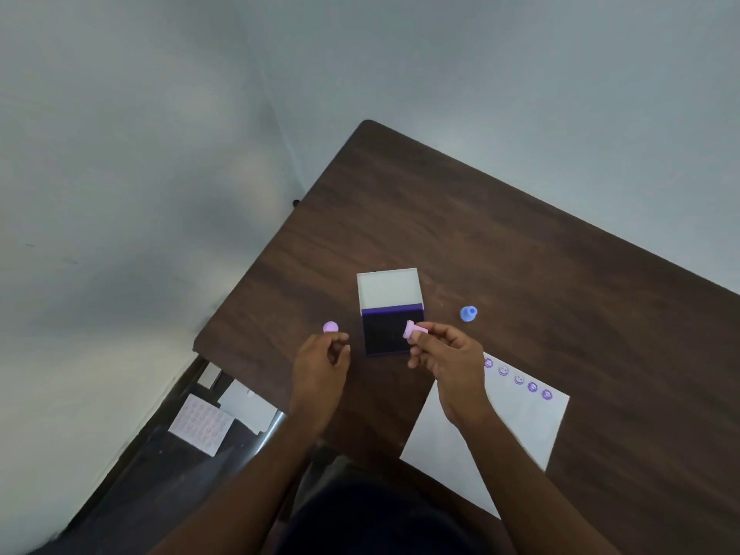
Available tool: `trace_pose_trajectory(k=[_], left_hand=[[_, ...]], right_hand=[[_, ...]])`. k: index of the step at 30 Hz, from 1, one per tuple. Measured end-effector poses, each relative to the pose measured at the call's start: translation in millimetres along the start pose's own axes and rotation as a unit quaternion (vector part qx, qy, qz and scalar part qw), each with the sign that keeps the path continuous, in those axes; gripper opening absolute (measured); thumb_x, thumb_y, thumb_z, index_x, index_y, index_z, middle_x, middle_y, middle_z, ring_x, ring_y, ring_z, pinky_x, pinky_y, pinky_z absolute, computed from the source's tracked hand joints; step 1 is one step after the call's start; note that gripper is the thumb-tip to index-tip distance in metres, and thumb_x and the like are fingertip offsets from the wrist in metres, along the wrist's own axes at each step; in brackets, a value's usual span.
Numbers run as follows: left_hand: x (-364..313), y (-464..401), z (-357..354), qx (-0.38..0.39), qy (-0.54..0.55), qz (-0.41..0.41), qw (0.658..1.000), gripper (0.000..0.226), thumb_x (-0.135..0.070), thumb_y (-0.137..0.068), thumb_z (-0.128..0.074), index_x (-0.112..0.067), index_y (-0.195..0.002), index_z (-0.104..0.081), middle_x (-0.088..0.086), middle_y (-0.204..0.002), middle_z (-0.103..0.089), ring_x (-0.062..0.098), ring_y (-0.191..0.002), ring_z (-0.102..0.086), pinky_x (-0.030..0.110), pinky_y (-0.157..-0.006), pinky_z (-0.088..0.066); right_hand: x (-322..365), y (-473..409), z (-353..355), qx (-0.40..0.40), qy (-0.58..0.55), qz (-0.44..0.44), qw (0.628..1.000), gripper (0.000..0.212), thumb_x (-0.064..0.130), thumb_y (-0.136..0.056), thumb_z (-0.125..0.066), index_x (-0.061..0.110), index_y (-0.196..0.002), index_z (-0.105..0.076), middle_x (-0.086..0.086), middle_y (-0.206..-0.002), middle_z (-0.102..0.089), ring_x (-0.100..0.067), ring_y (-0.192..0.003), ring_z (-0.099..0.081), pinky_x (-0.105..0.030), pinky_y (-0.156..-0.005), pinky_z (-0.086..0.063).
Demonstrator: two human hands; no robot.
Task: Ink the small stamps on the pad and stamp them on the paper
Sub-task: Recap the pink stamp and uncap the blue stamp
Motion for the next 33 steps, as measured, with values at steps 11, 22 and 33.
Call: trace_pose_trajectory(k=[11,22,33], left_hand=[[16,-38,3,0.001,-0.030,0.002,1.000,0.031,-0.027,-0.089,-0.066,-0.021,-0.119,-0.060,-0.003,-0.116,-0.058,0.012,-0.101,-0.055,0.034,-0.094,-0.052],[23,-45,-4,0.012,-0.033,-0.009,0.999,0.026,-0.031,-0.088,-0.066,-0.023,-0.113,-0.067,-0.007,-0.109,-0.058,0.011,-0.096,-0.056,0.017,-0.084,-0.044],[-2,-29,15,0.042,0.184,0.012,0.982,0.031,-0.028,-0.078,-0.078,-0.029,-0.108,-0.069,-0.019,-0.102,-0.069,-0.003,-0.092,-0.065,0.007,-0.074,-0.050]], right_hand=[[-1,-7,-30,0.017,-0.013,-0.008,1.000,0.015,0.010,-0.084,-0.074,0.008,-0.099,-0.073,-0.014,-0.085,-0.076,-0.030,-0.067,-0.068,-0.050,-0.079,-0.060],[-4,-8,-38,0.018,-0.008,-0.018,1.000,0.013,0.010,-0.083,-0.075,0.013,-0.095,-0.074,-0.009,-0.084,-0.077,-0.029,-0.067,-0.071,-0.044,-0.074,-0.062],[-7,-1,-55,0.066,-0.132,-0.068,0.987,0.011,0.011,-0.088,-0.069,0.011,-0.089,-0.080,-0.016,-0.086,-0.076,-0.022,-0.066,-0.069,-0.032,-0.062,-0.059]])
Point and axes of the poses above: each hand's wrist, its own y-axis away from the middle knuckle, its own z-axis out of the back of the hand, x = y × z, the point moved 9 cm from there along -y, towards the middle knuckle
